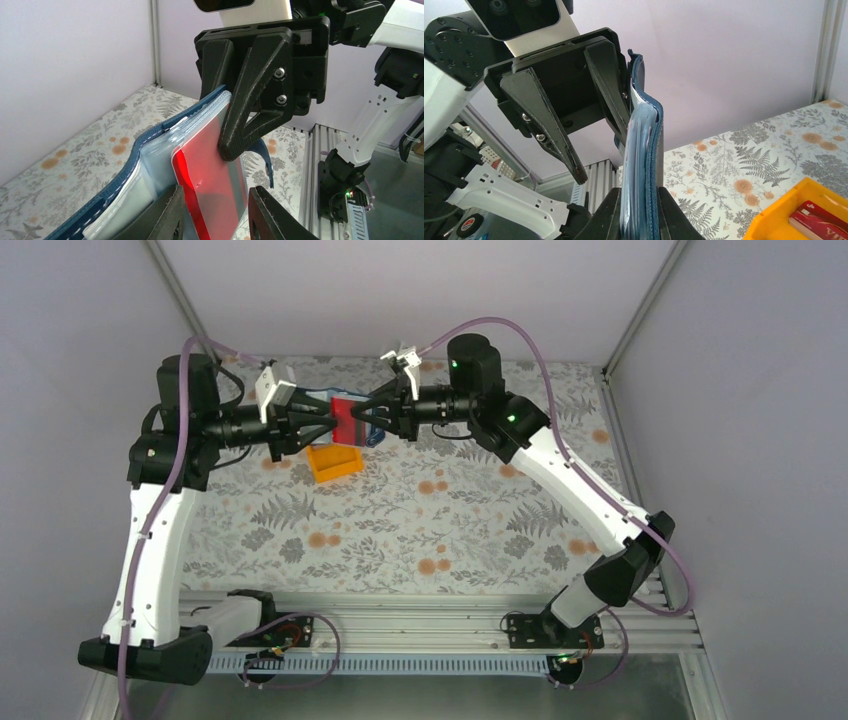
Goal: Take the credit cards out of the card holder
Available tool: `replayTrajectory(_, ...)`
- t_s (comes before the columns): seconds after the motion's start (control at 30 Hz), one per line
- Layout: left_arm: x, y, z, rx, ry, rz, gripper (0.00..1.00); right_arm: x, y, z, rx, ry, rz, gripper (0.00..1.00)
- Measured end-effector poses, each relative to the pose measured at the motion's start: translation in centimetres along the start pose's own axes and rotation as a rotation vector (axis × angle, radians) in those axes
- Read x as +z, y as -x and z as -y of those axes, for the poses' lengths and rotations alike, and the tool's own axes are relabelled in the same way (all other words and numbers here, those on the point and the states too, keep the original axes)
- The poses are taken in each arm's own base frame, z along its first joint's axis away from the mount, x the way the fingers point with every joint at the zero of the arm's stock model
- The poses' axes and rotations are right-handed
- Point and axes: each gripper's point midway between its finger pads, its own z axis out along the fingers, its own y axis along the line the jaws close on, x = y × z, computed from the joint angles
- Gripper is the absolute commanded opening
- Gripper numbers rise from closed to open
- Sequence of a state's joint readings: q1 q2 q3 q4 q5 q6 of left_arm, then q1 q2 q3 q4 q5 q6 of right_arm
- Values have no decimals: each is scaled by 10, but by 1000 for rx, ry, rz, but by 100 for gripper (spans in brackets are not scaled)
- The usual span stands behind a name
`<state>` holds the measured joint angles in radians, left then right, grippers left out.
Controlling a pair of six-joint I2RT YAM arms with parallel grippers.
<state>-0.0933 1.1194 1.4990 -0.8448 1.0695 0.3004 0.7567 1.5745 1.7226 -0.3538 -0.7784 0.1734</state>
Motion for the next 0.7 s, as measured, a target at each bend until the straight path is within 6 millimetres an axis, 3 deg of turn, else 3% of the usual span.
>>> replayTrajectory(0.33,-1,0,4,33,-7,12,34,-3,1,-6,-22,21,11,4)
replayTrajectory(0.7,-1,5,18,56,-82,35,35,-21,22,-28,-137,24,88,4)
